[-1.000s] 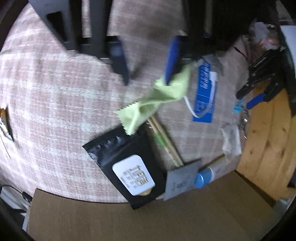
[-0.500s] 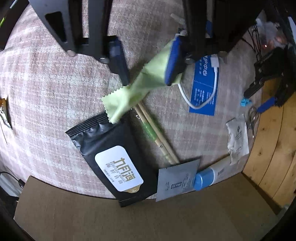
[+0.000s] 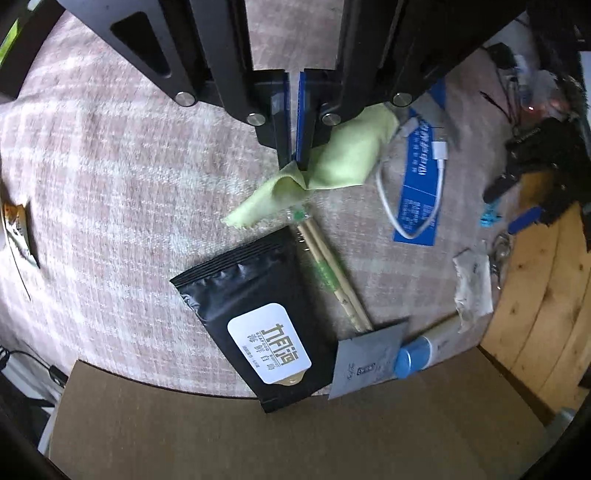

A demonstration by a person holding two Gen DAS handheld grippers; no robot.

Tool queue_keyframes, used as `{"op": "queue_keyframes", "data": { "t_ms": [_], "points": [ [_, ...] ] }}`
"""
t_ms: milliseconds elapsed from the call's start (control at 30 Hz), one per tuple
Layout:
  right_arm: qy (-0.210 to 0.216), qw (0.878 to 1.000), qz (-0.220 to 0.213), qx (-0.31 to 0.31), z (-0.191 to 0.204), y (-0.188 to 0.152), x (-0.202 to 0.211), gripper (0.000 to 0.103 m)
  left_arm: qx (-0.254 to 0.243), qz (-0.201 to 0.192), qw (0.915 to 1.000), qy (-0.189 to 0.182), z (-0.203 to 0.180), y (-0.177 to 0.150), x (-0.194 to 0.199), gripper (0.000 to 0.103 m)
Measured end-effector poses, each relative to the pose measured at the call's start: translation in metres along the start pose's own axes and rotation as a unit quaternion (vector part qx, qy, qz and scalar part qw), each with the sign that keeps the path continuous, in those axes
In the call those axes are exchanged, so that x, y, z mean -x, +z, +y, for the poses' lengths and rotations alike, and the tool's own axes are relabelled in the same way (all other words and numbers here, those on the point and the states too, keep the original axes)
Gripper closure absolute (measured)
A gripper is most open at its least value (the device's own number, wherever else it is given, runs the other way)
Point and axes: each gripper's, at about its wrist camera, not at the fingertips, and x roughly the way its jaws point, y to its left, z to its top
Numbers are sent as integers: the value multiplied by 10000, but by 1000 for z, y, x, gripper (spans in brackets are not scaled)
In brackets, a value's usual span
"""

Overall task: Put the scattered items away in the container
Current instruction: 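Lift the cloth with the right tool while the left tool approaches the blue clothespin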

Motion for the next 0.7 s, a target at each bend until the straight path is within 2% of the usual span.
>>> {"op": "queue_keyframes", "data": {
  "t_ms": [100,233,267,333,433,500,533,633,667,700],
  "points": [
    [168,9996,98,-208,2,3,-2,65,22,3,10000,35,3,0,1,32],
    [103,9996,111,-252,1,3,-9,64,84,-33,10000,33,7,1,4,32],
    [23,9997,122,-213,8,1,-15,65,85,-33,9999,59,8,2,5,32],
    [-148,9999,10,-66,16,0,-15,77,78,-61,9999,77,9,3,7,32],
    [90,9999,36,-128,13,1,-11,97,12,-81,9999,84,8,5,10,32],
    [52,9999,-31,-136,8,2,-6,100,-44,-19,10000,57,-1,6,9,32],
    [39,9998,-58,-187,5,2,-4,100,-69,13,10000,34,3,-8,17,32],
    [280,9984,-75,-483,-14,2,3,101,-83,16,10000,-9,-8,-4,11,33],
    [310,9980,-73,-541,-22,1,5,101,-76,30,9999,-77,-10,-4,9,34],
    [319,9977,-66,-599,-29,0,7,101,-61,35,9999,-118,-10,-3,8,41]
  ]
}}
